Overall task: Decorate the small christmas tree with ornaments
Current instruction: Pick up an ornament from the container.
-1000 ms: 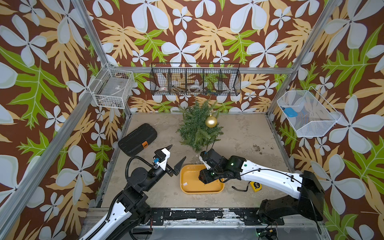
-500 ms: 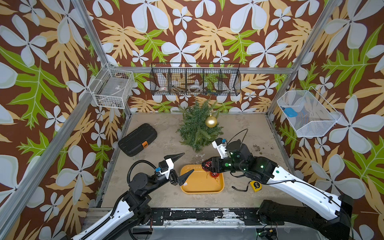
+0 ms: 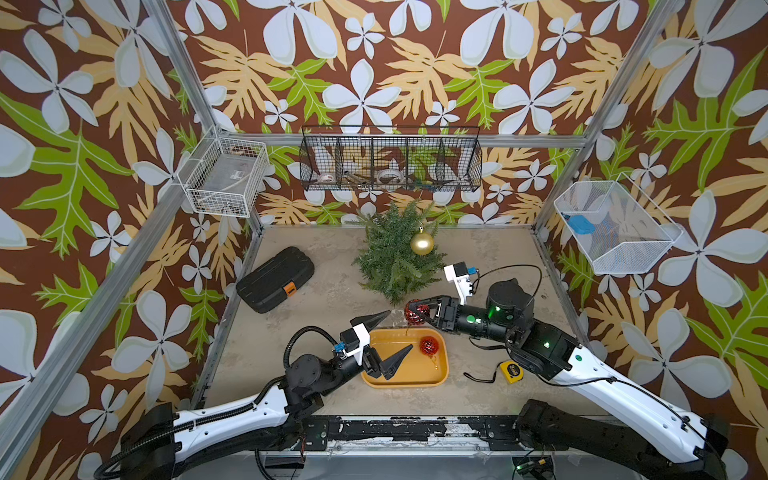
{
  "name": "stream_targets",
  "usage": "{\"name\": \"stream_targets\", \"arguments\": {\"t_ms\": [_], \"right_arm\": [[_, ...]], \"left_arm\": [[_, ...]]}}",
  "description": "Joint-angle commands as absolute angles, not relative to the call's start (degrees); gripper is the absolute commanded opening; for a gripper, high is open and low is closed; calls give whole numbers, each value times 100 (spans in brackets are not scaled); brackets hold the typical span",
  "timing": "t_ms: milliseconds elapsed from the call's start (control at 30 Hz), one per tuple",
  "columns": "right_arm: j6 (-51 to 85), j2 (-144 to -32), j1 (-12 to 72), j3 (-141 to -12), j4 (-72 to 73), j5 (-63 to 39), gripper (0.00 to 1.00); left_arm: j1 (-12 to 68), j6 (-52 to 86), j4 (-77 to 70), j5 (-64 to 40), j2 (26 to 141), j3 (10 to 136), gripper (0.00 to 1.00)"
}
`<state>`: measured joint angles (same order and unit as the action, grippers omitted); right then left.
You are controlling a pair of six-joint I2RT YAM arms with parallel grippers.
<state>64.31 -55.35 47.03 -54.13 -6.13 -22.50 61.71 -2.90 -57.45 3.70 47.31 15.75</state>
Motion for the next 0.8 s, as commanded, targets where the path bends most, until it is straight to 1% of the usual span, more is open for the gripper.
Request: {"name": "stream_targets", "arguments": {"t_ms": [0,100,233,367,467,633,767], "right_arm": [[6648,-5506,4709,-5417,-275,-2386,57],[6747,-5496,4702,-5356,-155,-2448,57],[6863,-5489,4706,-5265,-2,-2547,57],[6906,-5485,4708,-5238,17,-2573,56],[6923,-5469,4706,-5272,53,-2584,56],[6925,-5476,4713,-5310,35,-2611,57],[6935,-5476,4711,-5304,52,-2646,57]], "left_arm": [[6188,-306,-6569,513,5061,1784,87],[6237,-248,-6706,601,5350,1937,86],[6249,-255,-6779,844,5609,2103,89],[6249,-290,-6829,619,5820,2246,88],[6254,-256,-6860,493,5989,2320,85],[6252,-220,-6968,451,6156,2363,78],[6252,-237,-7005,353,6213,2391,77]]}}
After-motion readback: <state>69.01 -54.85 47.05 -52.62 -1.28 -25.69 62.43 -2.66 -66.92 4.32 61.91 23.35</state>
